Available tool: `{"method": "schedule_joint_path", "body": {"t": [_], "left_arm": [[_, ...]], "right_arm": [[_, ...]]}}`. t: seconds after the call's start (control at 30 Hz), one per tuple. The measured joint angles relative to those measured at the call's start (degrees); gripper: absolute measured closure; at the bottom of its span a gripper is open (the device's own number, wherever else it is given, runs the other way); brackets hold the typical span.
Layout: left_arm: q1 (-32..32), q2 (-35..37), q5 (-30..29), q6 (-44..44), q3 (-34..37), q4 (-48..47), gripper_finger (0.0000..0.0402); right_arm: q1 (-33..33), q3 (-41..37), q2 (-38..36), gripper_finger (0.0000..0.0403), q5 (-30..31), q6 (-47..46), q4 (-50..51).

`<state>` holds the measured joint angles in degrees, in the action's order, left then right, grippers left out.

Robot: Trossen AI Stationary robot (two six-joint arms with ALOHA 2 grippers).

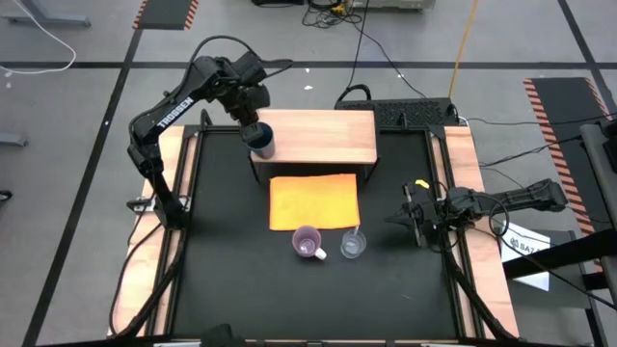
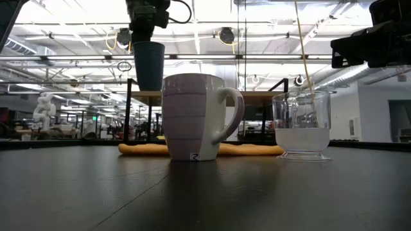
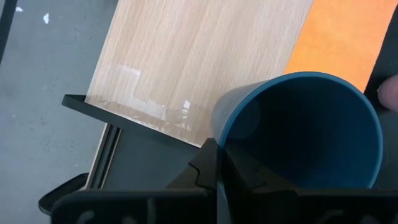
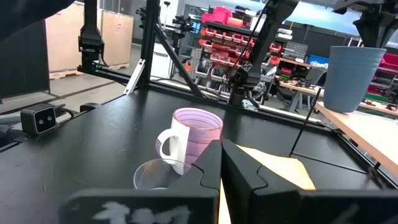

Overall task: Stack small to large cups/mugs on shelf
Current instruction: Put the blue cup on the shelf

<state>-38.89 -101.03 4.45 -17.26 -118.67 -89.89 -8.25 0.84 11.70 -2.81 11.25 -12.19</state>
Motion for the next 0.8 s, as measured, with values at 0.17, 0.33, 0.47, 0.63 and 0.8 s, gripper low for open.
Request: {"method": "schedule_joint_path", "body": {"t": [0.17,0.33,0.47,0.63,0.8], "left_arm": [[0.0,0.0,0.0,0.0,0.0,0.6,0.0393],[0.0,0.0,-1.0,0.1,0.0,1.9,0.0386],[0.0,0.0,-1.6,0.0,0.0,1.9,0.0381],[0.0,0.0,-0.7,0.0,0.0,1.4,0.0395],[0.0,0.0,0.0,-1.2,0.0,-0.1,0.0397]], "right_arm": [[0.0,0.0,0.0,0.0403,0.0,0.0,0.0],[0.0,0.0,0.0,0.0403,0.0,0.0,0.0],[0.0,0.0,0.0,0.0403,0.0,0.0,0.0],[0.0,0.0,0.0,0.0403,0.0,0.0,0.0],[0.0,0.0,0.0,0.0403,0.0,0.0,0.0]]}}
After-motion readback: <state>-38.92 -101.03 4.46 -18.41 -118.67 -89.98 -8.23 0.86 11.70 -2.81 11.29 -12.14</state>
